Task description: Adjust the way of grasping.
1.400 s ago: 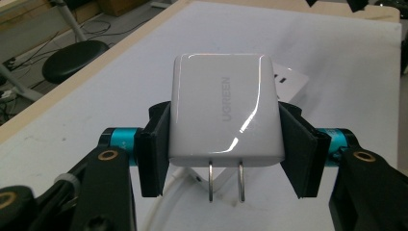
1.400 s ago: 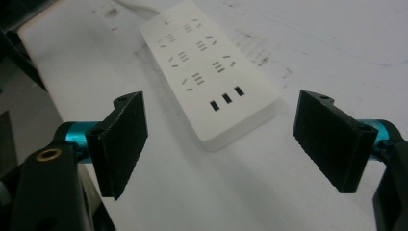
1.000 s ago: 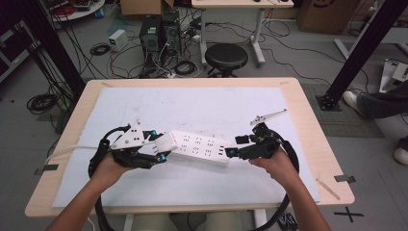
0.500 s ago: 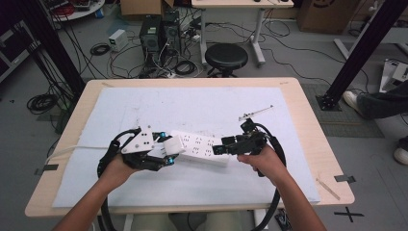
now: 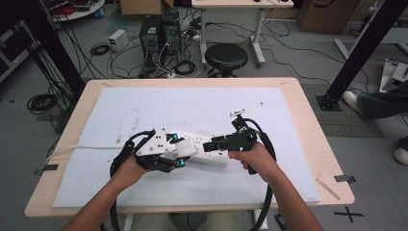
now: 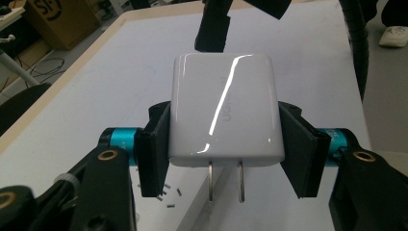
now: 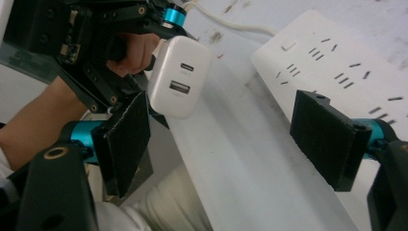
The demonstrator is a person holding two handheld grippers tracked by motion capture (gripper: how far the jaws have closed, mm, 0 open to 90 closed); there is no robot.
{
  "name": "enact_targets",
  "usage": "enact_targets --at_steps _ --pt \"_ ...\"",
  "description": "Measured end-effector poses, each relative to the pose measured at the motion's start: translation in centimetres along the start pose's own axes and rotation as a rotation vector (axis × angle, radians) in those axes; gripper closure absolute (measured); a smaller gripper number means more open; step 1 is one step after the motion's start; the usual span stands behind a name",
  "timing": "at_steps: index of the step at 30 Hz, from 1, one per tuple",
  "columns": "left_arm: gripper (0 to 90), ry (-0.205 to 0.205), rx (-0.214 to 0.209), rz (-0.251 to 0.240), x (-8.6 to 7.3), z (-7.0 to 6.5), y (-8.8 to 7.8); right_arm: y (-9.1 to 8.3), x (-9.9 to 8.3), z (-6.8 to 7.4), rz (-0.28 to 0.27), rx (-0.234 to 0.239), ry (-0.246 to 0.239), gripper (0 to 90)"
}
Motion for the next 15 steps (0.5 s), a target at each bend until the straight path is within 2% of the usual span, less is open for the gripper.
enact_targets --at_steps 11,15 --pt "42.6 0.012 -0.017 -0.013 0.5 -0.3 1.5 1.4 0.5 -0.2 0.025 0.059 0.043 26.8" --pt "42.6 0.019 -0.022 -0.011 0.5 -0.3 1.8 1.6 0.6 -0.3 0.026 0.074 0.049 32.6"
Point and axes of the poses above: each handheld gripper's, and its own axes: y roughly forward along the jaws, x roughly out of its top, z roughly to its left, the point moved 3 cm from there along y, roughly forward along the jaws, and after that the axes turned 2 degrees about y, right-handed, at the moved point
